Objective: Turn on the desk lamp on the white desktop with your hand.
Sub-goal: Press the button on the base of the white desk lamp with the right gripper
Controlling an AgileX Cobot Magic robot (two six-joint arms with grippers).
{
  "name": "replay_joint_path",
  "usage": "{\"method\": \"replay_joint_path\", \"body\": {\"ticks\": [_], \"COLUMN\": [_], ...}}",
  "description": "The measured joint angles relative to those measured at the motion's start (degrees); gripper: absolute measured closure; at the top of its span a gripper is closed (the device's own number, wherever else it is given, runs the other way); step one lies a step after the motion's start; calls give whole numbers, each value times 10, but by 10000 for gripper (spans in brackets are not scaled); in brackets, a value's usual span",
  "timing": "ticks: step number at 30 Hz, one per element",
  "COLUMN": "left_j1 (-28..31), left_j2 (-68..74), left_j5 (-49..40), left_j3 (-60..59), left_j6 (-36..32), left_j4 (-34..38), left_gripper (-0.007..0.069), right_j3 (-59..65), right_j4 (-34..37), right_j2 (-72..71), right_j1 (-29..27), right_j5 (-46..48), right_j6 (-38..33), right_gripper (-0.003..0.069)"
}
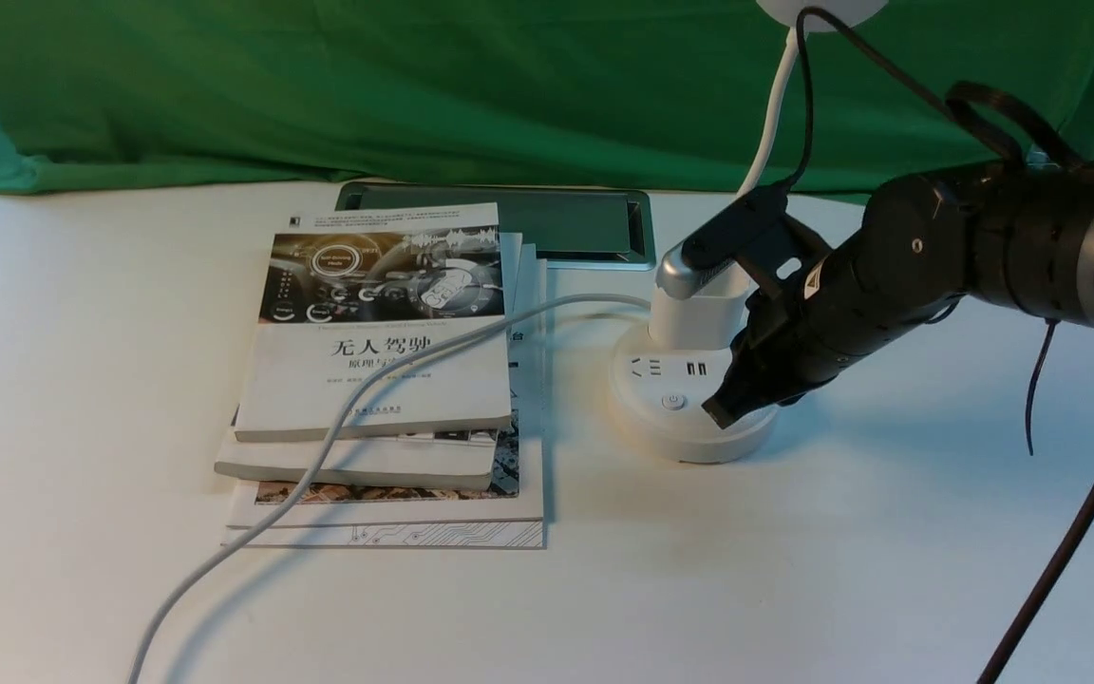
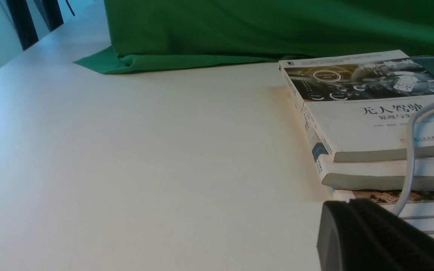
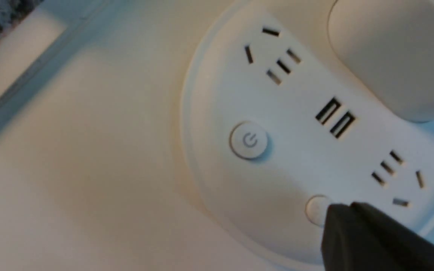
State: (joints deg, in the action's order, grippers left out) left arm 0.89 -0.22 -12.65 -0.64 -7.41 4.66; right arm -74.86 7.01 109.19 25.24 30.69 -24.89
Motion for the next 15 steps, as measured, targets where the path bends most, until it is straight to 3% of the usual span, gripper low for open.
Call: {"method": "replay_joint_path", "body": {"ticks": [15], "left_j1": [0], "left_j2": [0], "left_j5": [0], "left_j3": [0], "left_j6": [0], "left_j4": [0], "left_gripper": [603], "right_j3": [-1], "right_j4": [0], "right_j2": [28], "right_j1": [0], "right_j5": [-28], "right_j6": [9], "right_gripper": [631]}}
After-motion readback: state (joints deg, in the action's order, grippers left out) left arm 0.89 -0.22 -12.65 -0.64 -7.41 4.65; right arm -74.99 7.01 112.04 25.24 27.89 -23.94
